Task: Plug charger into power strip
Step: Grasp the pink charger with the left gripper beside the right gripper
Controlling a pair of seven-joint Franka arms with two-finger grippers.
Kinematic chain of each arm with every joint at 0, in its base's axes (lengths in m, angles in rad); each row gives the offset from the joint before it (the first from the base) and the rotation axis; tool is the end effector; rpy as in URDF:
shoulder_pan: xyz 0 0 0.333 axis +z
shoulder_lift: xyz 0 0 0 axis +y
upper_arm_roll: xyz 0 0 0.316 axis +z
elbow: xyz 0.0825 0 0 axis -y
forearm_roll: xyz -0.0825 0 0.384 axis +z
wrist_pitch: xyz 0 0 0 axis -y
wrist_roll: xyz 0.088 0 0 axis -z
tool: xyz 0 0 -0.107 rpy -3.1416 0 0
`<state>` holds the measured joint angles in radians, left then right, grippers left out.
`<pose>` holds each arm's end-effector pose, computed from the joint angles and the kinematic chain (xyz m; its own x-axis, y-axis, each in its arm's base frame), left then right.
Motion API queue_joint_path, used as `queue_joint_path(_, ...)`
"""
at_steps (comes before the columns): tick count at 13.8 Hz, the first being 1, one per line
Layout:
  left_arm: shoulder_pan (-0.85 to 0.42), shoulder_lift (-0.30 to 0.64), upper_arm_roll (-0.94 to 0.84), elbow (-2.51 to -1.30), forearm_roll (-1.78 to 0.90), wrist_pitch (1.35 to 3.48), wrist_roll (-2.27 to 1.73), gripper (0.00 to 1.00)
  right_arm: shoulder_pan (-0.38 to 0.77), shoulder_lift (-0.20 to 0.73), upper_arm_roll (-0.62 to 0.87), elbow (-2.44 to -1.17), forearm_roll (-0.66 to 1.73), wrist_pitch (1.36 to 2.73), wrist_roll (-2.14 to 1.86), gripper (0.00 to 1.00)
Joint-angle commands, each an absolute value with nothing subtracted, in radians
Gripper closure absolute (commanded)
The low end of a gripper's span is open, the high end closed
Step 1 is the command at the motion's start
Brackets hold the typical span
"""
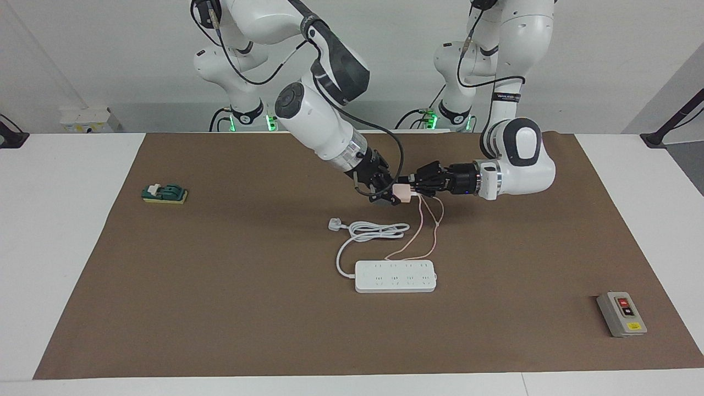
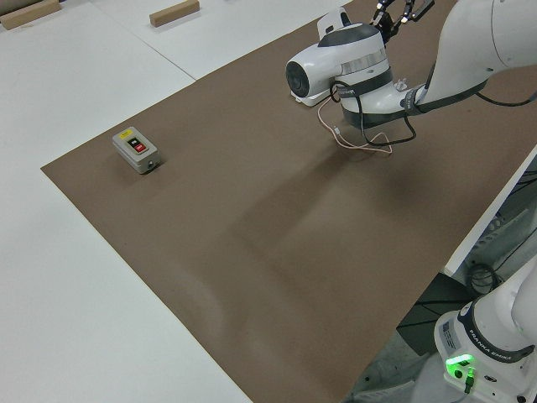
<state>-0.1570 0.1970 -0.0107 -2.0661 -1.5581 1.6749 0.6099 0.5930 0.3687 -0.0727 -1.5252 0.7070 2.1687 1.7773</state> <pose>0.5420 -0.1902 0.3814 0.9929 -0.0890 -0.0788 0.0717 -0.0809 0.9941 0.5890 0.3751 0.4840 0.0064 -0.7886 -0.6149 -0.9995 0.0140 -0.0283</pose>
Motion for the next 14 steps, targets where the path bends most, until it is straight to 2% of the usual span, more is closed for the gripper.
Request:
queue_joint_path(1, -0.163, 0.189, -0.006, -2.069, -1.595, 1.672, 0.618, 0.98, 0.594, 0.364, -0.061, -1.532, 0.698, 2.168, 1.763, 1.00)
queue_joint_path(2, -0.158, 0.189, -0.005, -2.068, -1.595, 1.664, 0.615, 0.92, 0.595, 0.364, -0.061, -1.532, 0.698, 2.169, 1.763, 1.00)
queue_joint_path(3, -0.156, 0.189, -0.003, -2.066, -1.595, 1.664, 0.614, 0.40, 0.595, 0.364, -0.061, -1.532, 0.698, 2.169, 1.763, 1.00)
queue_joint_path(4, -0.153, 0.189, -0.003, -2.065, -1.594, 1.664, 0.612, 0.12, 0.595, 0.364, -0.061, -1.532, 0.698, 2.169, 1.763, 1.00)
queue_joint_path(6, -0.152, 0.192, -0.002, -2.051, -1.592, 1.672, 0.612, 0.00, 0.595, 0.364, -0.061, -1.531, 0.698, 2.169, 1.763, 1.00)
queue_joint_path(14, -0.143, 0.213, -0.002, -2.005, -1.586, 1.718, 0.614, 0.00, 0.595, 0.364, -0.061, -1.529, 0.698, 2.169, 1.763, 1.00)
